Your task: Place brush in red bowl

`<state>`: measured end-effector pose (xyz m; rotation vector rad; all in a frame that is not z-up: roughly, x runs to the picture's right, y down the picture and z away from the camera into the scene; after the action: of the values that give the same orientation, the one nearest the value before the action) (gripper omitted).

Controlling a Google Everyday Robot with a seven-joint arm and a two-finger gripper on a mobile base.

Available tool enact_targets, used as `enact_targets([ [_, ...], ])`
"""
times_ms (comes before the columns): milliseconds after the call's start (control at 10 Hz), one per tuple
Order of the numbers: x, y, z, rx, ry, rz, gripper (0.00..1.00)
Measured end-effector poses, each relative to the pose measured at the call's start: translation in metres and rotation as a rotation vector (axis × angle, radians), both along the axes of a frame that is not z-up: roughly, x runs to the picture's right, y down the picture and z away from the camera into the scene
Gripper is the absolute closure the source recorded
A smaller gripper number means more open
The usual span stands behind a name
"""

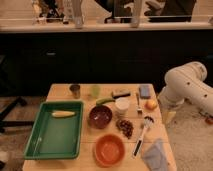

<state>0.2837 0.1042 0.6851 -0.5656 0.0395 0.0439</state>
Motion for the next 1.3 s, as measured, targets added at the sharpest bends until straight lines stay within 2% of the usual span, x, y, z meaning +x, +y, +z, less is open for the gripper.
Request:
enact_targets([
  [700,0.0003,-0.0003,-0.0001,0.001,0.002,0.002,0.20],
  [800,0.0006,-0.0012,0.0001,0.006,0.010,0.012,0.20],
  [1100,0.0001,-0.0008,0.0023,0.021,0.080,0.118,0.20],
  [1300,0.0001,-0.0005,0.0026,0.022,0.087,0.127,0.20],
])
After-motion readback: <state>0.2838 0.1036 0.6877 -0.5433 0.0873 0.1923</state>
